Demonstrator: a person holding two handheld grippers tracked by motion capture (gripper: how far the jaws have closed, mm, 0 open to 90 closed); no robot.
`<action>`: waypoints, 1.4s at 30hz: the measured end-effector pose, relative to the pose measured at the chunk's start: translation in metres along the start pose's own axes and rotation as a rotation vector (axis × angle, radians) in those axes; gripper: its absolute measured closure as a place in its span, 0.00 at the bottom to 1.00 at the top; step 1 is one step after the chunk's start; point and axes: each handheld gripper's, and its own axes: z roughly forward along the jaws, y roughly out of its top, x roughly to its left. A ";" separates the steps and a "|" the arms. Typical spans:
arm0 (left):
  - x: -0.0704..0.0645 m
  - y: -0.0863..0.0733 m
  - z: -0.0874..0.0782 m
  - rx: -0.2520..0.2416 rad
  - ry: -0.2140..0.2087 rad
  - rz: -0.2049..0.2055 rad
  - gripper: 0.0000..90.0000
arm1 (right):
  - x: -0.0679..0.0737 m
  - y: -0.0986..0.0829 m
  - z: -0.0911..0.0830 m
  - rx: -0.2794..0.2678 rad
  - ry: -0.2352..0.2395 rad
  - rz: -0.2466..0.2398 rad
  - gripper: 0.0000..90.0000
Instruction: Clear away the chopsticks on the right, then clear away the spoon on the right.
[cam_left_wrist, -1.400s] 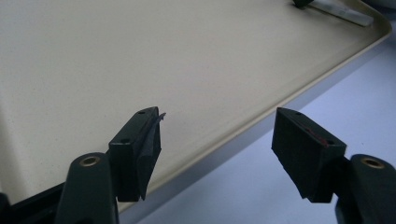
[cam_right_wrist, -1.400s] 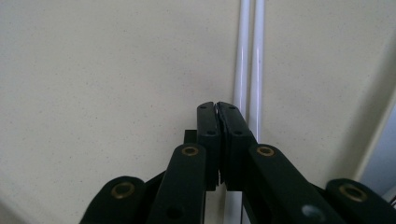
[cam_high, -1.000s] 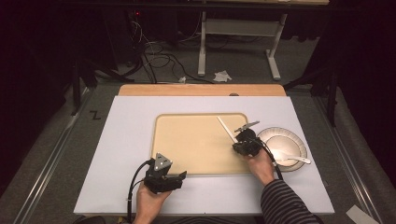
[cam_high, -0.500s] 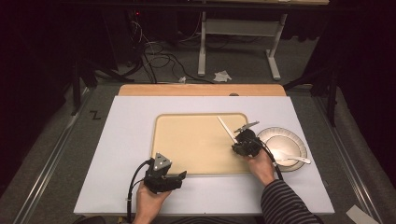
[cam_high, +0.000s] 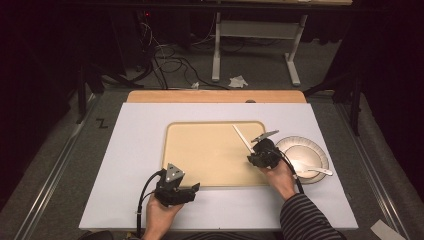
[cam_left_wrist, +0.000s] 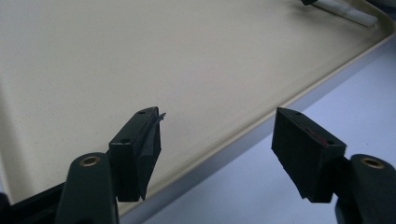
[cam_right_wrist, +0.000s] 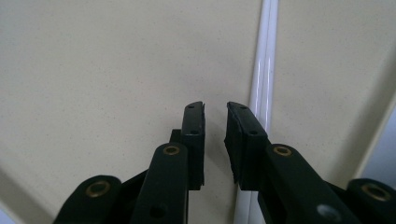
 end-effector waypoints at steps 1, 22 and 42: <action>0.000 0.000 0.000 0.000 0.000 0.001 0.37 | 0.000 0.000 0.000 0.001 -0.002 -0.007 0.87; -0.001 0.000 0.004 0.012 -0.009 0.017 0.37 | 0.003 -0.002 -0.016 -0.043 0.052 -0.023 0.69; -0.007 0.003 0.013 0.030 -0.065 0.023 0.37 | -0.004 -0.021 -0.065 -0.160 0.124 -0.024 0.62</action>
